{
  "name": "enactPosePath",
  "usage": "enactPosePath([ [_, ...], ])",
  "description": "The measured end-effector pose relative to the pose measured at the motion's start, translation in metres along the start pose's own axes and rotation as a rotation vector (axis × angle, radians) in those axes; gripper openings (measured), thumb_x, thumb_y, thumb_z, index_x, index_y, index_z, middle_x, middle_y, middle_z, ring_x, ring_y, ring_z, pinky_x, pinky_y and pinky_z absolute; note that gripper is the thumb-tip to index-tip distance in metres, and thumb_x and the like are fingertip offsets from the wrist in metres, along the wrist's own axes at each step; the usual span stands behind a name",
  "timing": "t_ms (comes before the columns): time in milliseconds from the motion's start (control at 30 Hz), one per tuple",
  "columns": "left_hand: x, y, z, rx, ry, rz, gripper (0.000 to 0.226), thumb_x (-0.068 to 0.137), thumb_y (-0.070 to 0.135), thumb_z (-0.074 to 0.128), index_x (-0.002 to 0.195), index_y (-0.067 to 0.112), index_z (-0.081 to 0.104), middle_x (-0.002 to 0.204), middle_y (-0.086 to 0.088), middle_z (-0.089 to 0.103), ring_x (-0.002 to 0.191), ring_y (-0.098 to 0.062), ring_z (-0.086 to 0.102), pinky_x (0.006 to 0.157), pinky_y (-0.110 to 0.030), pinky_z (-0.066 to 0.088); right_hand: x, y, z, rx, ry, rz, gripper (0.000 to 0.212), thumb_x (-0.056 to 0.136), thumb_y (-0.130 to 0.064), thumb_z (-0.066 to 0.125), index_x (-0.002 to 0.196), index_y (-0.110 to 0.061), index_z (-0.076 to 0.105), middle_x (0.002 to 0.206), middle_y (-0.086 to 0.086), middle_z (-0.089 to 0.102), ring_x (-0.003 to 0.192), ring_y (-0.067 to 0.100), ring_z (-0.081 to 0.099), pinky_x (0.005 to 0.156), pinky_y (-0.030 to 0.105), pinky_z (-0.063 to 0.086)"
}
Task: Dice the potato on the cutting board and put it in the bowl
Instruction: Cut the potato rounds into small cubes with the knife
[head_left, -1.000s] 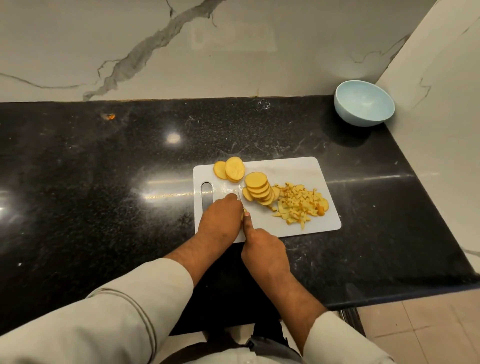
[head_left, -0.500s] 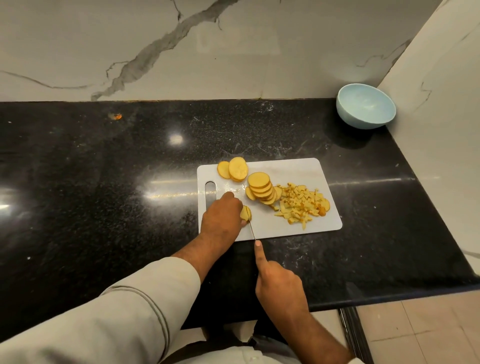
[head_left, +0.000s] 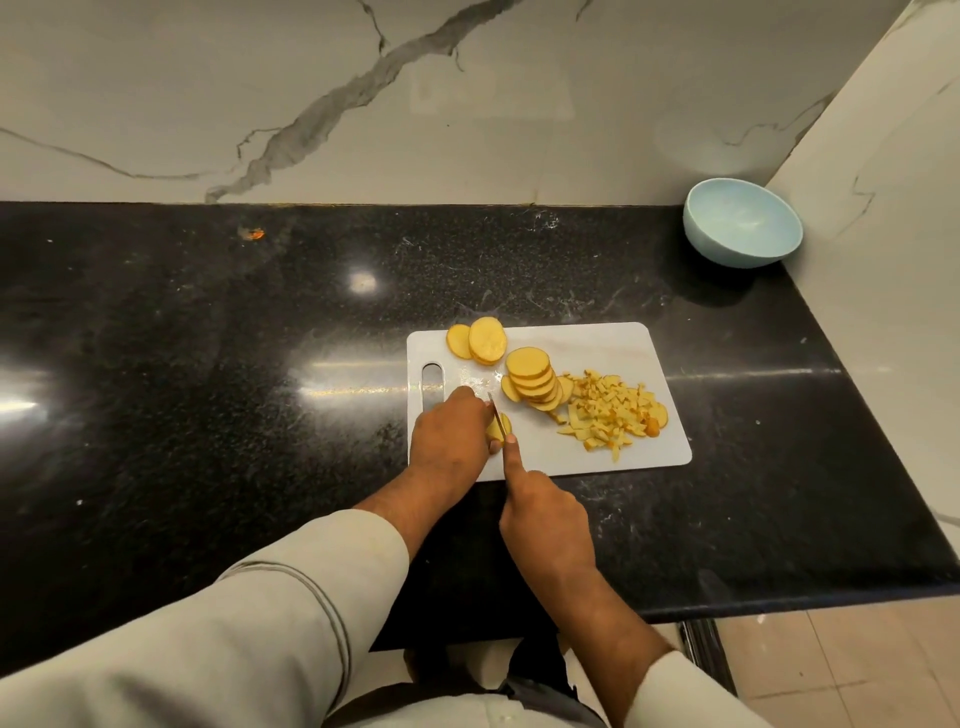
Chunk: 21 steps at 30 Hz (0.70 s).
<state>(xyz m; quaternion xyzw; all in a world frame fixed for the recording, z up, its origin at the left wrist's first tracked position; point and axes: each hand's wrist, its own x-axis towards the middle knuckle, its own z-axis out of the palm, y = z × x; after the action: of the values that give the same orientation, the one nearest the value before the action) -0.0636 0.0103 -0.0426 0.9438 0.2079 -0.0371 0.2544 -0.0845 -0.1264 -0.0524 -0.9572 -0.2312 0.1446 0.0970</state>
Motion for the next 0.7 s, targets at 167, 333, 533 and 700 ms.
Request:
enactPosePath([
  [167, 0.001, -0.001, 0.002, -0.022, 0.032, -0.011, 0.028, 0.093, 0.026, 0.056, 0.071, 0.019, 0.039, 0.092, -0.012, 0.060, 0.083, -0.039, 0.061, 0.067, -0.038, 0.044, 0.016, -0.005, 0.004, 0.026, -0.020, 0.011, 0.073, 0.095, -0.016, 0.037, 0.153, -0.028, -0.006, 0.095, 0.007, 0.056, 0.076, 0.026, 0.057, 0.057, 0.034, 0.033],
  [333, 0.006, -0.001, 0.001, -0.005, 0.031, -0.032, 0.038, 0.092, 0.025, 0.053, 0.062, 0.023, 0.030, 0.089, -0.012, 0.061, 0.082, -0.038, 0.061, 0.062, -0.033, 0.036, 0.030, -0.012, 0.004, -0.020, -0.040, -0.002, 0.073, 0.093, -0.014, 0.036, 0.154, -0.021, -0.003, 0.091, 0.007, 0.057, 0.078, 0.028, 0.059, 0.058, 0.035, 0.034],
  [533, 0.010, -0.005, -0.003, 0.064, 0.007, 0.026, 0.035, 0.086, 0.027, 0.065, 0.063, 0.023, 0.040, 0.084, -0.008, 0.065, 0.081, -0.032, 0.062, 0.064, -0.031, 0.036, -0.009, 0.001, 0.006, -0.055, -0.108, -0.009, 0.075, 0.094, -0.017, 0.038, 0.153, -0.025, -0.008, 0.098, 0.006, 0.057, 0.080, 0.025, 0.061, 0.059, 0.033, 0.036],
  [700, 0.009, -0.006, 0.002, 0.068, 0.060, 0.049, 0.040, 0.089, 0.028, 0.063, 0.061, 0.023, 0.036, 0.081, -0.009, 0.064, 0.077, -0.031, 0.061, 0.062, -0.031, 0.032, -0.056, 0.014, 0.016, -0.057, -0.139, -0.009, 0.071, 0.098, -0.021, 0.034, 0.152, -0.028, -0.012, 0.099, 0.000, 0.056, 0.077, 0.017, 0.059, 0.060, 0.029, 0.037],
])
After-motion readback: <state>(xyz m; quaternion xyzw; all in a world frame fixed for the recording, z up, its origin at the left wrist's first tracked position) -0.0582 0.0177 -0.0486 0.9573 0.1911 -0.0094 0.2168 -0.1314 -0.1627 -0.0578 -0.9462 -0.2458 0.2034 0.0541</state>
